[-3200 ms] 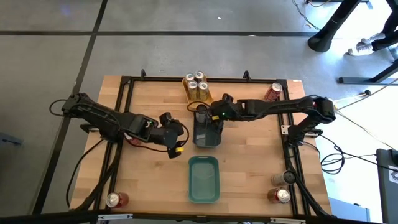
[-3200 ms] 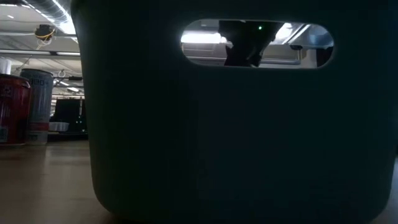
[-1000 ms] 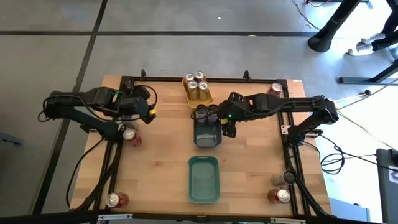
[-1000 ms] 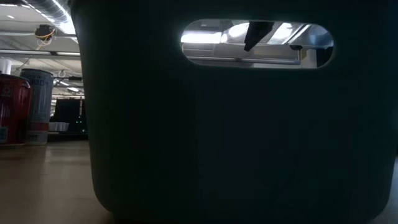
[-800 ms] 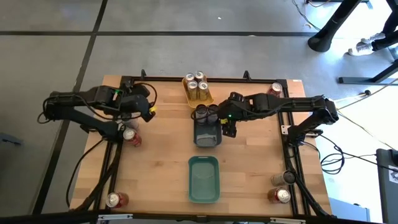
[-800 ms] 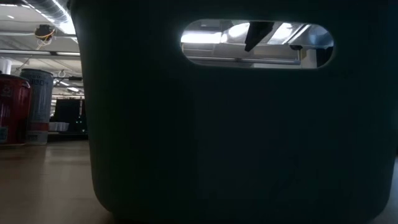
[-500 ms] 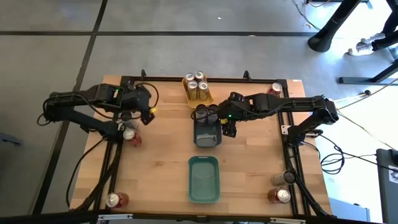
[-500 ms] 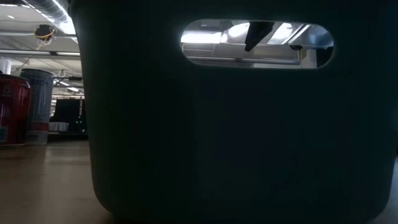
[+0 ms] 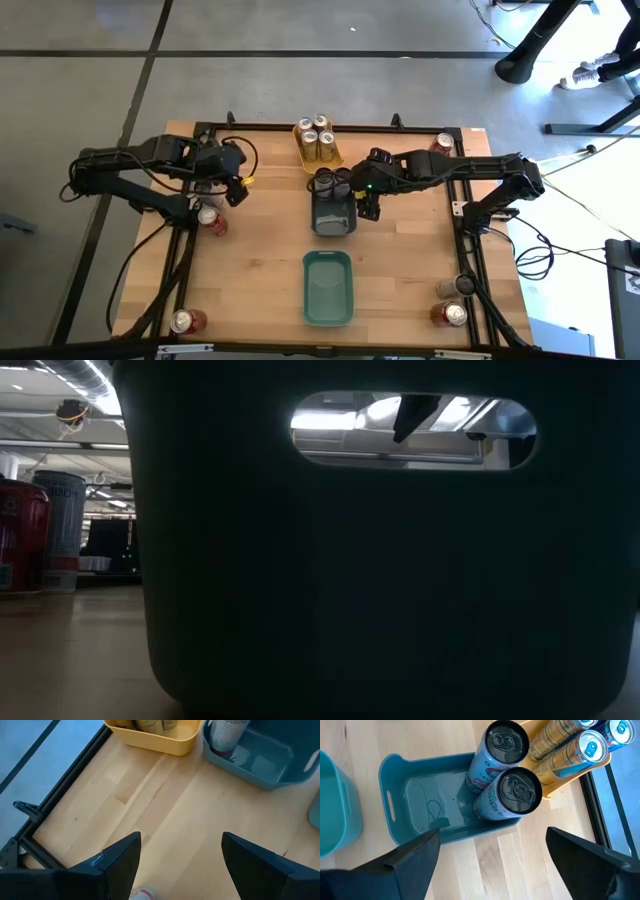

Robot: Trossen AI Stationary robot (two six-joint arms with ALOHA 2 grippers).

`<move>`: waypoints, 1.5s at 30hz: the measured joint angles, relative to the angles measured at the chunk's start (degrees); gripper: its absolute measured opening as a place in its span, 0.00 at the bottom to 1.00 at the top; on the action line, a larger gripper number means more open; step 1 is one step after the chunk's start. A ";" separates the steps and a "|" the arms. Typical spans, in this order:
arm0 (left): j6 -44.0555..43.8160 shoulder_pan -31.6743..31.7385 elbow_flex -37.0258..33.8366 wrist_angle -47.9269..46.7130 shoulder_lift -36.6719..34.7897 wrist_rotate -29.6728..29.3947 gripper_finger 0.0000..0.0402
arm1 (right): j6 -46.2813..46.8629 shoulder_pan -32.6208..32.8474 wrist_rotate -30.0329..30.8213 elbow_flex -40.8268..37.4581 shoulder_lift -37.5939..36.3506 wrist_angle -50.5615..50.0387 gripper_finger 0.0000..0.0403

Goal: Sort soda cans
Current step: Put the top black soda can into the dark green bin

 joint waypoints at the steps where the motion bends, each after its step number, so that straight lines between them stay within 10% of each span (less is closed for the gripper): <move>1: -0.44 0.02 -0.30 0.78 -0.02 -0.31 0.66 | 0.00 -0.01 0.00 0.00 0.00 0.02 0.89; 19: 5.79 9.21 -0.52 0.76 0.57 -4.12 0.66 | 0.57 -0.03 -0.04 -8.21 0.09 0.48 0.89; 26: 8.71 12.05 -0.54 -6.01 2.30 -4.10 0.86 | 0.52 -0.01 -0.04 -9.14 0.09 0.55 0.89; 45: -6.99 12.65 -1.17 -16.10 3.39 3.67 0.95 | 0.57 -0.01 -0.45 -9.14 0.07 0.76 0.89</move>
